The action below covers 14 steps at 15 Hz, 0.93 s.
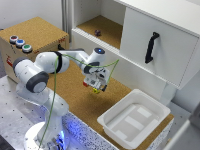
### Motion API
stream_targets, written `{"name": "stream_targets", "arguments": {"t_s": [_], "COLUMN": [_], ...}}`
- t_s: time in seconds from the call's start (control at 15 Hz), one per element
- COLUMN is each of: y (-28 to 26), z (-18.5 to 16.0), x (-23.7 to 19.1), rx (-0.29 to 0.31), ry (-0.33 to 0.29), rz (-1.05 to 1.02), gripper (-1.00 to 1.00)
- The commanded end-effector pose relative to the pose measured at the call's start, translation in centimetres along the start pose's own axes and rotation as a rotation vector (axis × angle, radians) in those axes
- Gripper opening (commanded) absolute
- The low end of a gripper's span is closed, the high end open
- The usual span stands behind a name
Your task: Take the yellow block and rotate it right
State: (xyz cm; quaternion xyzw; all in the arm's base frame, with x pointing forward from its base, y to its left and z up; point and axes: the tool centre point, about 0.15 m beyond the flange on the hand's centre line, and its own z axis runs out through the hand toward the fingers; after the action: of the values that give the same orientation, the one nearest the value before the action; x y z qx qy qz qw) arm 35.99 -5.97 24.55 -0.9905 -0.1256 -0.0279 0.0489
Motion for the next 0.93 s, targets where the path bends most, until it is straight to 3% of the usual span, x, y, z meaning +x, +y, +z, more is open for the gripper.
{"name": "stream_targets", "arguments": {"t_s": [0.0,0.47,0.53,0.87], "y": [0.4,-0.7,-0.7,-1.1], "z": [3.4,4.2,4.3,4.5], "x": [3.5,3.6,3.5,3.5], "rx": [0.016,-0.039,-0.034,-0.06], "ry": [-0.052,-0.06,-0.065,-0.075], "rz": [-0.017,0.026,0.03,0.034], "gripper": [1.0,1.0,-1.0,-1.0]}}
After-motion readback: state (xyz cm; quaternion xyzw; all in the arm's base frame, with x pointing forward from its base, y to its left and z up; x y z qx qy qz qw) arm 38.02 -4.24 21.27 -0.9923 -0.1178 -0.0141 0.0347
